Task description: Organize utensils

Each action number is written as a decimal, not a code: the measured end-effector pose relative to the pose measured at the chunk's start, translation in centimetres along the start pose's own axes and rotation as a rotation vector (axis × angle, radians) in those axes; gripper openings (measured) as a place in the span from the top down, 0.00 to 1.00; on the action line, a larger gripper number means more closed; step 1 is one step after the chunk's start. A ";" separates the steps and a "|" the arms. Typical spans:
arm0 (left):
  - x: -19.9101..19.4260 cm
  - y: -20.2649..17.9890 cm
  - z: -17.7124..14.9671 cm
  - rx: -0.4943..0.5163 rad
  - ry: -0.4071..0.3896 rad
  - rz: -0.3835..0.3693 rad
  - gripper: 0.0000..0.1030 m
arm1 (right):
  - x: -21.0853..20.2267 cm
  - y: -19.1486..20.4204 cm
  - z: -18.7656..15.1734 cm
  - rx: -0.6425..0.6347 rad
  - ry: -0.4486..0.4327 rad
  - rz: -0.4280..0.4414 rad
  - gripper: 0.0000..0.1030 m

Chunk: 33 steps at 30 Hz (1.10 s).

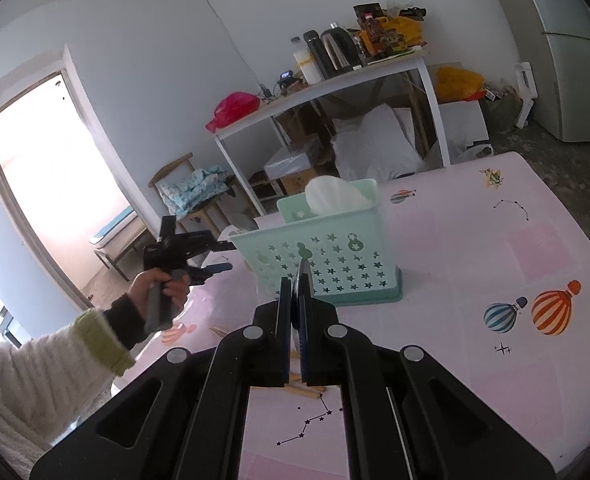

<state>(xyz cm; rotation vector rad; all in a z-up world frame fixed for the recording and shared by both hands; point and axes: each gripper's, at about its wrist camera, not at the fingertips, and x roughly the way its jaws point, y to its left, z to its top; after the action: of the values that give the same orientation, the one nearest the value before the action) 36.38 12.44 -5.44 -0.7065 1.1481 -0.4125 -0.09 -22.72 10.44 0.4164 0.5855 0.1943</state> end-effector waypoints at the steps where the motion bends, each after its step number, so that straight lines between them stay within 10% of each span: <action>1: 0.6 0.0 0.4 0.001 0.015 -0.004 0.58 | 0.0 0.0 0.0 0.002 0.001 -0.002 0.97; 7: 3.7 -1.9 1.0 0.116 0.136 0.000 0.66 | 0.1 -0.5 -0.1 0.022 0.005 -0.007 0.97; 12: 5.3 -3.7 0.5 0.218 0.188 0.076 0.92 | 0.7 -0.7 -0.1 0.035 0.017 -0.011 0.97; 19: 4.0 -4.6 0.3 0.287 0.098 0.170 0.95 | 0.6 -0.5 -0.2 0.032 0.016 -0.007 0.97; 24: -3.8 -6.6 -0.4 0.359 -0.149 0.289 0.95 | 0.5 -0.2 0.0 0.021 0.009 0.000 0.97; 33: -18.7 -18.1 -4.0 0.521 -0.659 0.128 0.95 | 0.5 0.7 -0.2 0.003 0.000 0.024 0.97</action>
<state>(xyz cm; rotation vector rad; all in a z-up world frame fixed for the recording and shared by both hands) 26.71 10.08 18.93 -0.2665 0.4248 -0.3147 0.15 -21.87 10.36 0.4266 0.5811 0.2169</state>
